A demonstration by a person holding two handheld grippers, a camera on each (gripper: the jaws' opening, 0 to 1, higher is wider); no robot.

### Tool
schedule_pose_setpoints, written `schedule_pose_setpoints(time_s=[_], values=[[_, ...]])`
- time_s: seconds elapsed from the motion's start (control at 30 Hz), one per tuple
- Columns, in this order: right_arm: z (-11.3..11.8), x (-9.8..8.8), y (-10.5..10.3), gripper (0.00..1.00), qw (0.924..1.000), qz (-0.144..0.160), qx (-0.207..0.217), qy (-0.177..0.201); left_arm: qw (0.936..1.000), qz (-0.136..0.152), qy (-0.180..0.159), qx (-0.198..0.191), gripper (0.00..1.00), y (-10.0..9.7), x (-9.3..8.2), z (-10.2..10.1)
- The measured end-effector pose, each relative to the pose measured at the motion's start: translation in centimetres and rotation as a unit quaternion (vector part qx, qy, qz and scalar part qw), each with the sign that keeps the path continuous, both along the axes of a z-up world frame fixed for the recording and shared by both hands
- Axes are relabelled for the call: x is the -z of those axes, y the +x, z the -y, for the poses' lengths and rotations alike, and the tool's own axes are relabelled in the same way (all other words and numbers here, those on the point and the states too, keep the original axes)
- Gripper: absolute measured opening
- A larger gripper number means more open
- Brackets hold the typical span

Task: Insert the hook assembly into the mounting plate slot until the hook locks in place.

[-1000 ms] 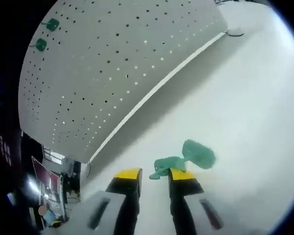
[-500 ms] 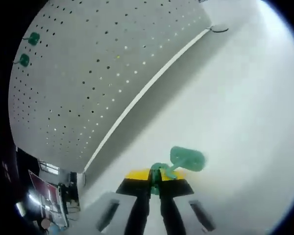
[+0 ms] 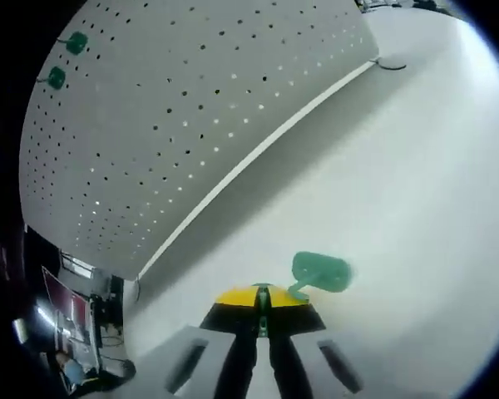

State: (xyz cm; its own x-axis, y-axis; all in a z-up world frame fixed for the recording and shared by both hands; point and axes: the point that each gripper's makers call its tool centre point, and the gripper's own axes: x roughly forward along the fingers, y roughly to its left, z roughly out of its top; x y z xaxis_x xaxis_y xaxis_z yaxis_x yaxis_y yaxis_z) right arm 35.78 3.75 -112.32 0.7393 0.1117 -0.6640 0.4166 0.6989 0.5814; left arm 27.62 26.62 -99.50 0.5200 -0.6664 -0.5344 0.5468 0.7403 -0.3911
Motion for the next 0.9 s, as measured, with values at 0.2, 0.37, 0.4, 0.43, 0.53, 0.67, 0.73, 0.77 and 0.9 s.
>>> schedule_pose_setpoints(time_s=[0.2,0.37,0.4,0.43,0.53,0.67,0.73,0.77,0.9], values=[[-0.6,-1.0,0.5,0.00,0.9993,0.015,-0.027,-0.022,1.0000,0.004,-0.002,0.002,0.93,-0.1,-0.3,0.2],[-0.9,-1.8,0.7,0.00,0.9988,0.025,-0.034,-0.023,1.0000,0.008,-0.002,0.002,0.93,-0.2,-0.6,0.2],[-1.0,-2.0,0.8,0.00,0.9986,0.029,-0.037,-0.024,1.0000,0.010,-0.002,0.001,0.93,-0.2,-0.7,0.1],[-1.1,-2.2,0.8,0.00,0.9983,0.032,-0.040,-0.028,0.9999,0.010,-0.003,0.001,0.93,-0.2,-0.8,0.1],[-1.3,-3.2,1.1,0.00,0.9971,0.048,-0.049,-0.035,0.9999,0.013,-0.001,0.002,0.93,-0.2,-0.9,0.1],[-1.6,-4.4,1.2,0.00,0.9953,0.064,-0.060,-0.043,0.9998,0.018,-0.002,0.004,0.93,-0.2,-1.3,0.3],[-1.7,-5.0,1.2,0.00,0.9940,0.073,-0.066,-0.049,0.9998,0.021,-0.003,0.006,0.93,-0.3,-1.6,0.4],[-1.7,-5.5,1.2,0.00,0.9934,0.078,-0.067,-0.051,0.9997,0.023,-0.004,0.007,0.93,-0.3,-1.8,0.5],[-1.8,-7.0,1.3,0.00,0.9924,0.101,-0.061,-0.035,0.9995,0.029,-0.006,0.011,0.93,-0.4,-2.2,0.8]])
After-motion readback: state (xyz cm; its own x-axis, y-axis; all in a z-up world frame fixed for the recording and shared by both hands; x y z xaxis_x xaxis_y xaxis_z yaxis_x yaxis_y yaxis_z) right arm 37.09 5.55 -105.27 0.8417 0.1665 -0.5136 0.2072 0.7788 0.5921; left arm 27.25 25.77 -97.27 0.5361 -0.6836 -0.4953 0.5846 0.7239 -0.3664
